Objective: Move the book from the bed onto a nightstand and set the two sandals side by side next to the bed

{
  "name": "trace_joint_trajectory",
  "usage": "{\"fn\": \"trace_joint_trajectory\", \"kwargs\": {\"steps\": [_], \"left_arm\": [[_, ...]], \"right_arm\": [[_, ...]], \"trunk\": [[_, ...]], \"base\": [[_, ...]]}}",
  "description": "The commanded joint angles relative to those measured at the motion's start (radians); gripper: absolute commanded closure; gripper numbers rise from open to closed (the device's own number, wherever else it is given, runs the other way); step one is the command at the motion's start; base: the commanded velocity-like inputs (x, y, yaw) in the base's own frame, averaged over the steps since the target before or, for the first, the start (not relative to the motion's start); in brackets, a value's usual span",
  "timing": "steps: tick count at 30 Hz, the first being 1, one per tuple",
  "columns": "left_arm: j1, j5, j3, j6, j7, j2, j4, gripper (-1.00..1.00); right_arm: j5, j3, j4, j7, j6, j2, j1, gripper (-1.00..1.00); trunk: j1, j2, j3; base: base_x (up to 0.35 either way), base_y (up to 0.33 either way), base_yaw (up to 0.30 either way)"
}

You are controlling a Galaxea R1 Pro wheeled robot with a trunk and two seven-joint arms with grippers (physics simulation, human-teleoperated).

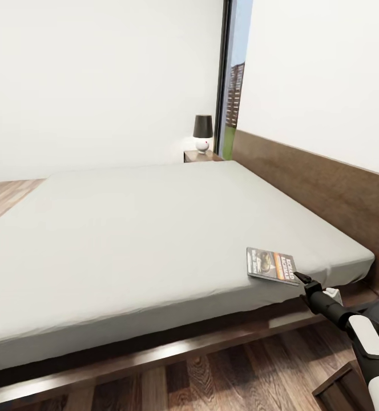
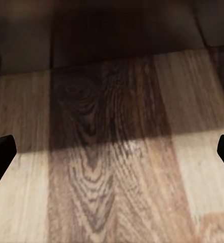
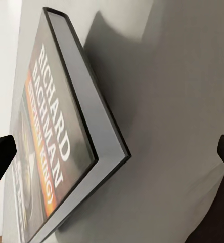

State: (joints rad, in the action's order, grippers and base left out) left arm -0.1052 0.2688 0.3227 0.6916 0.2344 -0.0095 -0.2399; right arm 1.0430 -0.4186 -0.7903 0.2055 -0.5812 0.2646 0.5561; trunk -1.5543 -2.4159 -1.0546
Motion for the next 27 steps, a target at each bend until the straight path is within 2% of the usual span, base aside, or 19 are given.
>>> {"fn": "trace_joint_trajectory", "kwargs": {"steps": [1, 20, 27], "left_arm": [[-0.001, 0.007, 0.009, 0.003, 0.005, 0.0, 0.001, -1.0], [-0.001, 0.007, 0.009, 0.003, 0.005, 0.0, 0.001, -1.0], [-0.001, 0.007, 0.009, 0.003, 0.006, 0.0, 0.001, -1.0]], "right_arm": [[0.0, -0.003, 0.0, 0.002, -0.006, 0.0, 0.001, -1.0], [0.0, -0.003, 0.0, 0.002, -0.006, 0.0, 0.001, -1.0], [0.0, -0.003, 0.0, 0.002, -0.006, 0.0, 0.001, -1.0]], "trunk": [[0.0, 0.0, -0.001], [0.0, 0.0, -0.001], [0.0, 0.0, -0.001]], "base": [[0.001, 0.0, 0.0], [0.001, 0.052, 0.0], [0.125, 0.092, 0.0]]}}
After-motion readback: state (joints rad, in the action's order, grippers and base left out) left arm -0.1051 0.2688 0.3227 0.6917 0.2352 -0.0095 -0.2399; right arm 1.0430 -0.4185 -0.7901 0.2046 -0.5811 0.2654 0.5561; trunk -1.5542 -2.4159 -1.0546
